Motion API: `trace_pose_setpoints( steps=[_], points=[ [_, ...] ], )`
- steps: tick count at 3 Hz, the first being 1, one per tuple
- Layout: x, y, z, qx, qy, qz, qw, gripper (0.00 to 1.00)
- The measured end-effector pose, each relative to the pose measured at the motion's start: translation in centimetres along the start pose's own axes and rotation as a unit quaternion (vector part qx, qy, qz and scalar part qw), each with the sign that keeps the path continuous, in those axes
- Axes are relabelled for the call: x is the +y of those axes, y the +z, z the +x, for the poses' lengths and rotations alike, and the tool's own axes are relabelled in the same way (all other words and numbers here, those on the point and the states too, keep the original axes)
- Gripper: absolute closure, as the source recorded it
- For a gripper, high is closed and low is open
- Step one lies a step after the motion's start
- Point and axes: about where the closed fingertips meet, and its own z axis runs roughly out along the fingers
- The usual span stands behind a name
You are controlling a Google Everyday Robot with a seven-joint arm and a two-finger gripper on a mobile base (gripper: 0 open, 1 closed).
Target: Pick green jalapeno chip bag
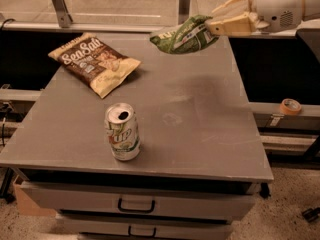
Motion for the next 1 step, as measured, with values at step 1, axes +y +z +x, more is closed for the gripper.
trace_pose_setpoints(
  steps=[1],
  points=[
    [0.03, 0.12, -0.44, -0.005, -0.009, -0.001, 0.9999, 1.00]
  ],
)
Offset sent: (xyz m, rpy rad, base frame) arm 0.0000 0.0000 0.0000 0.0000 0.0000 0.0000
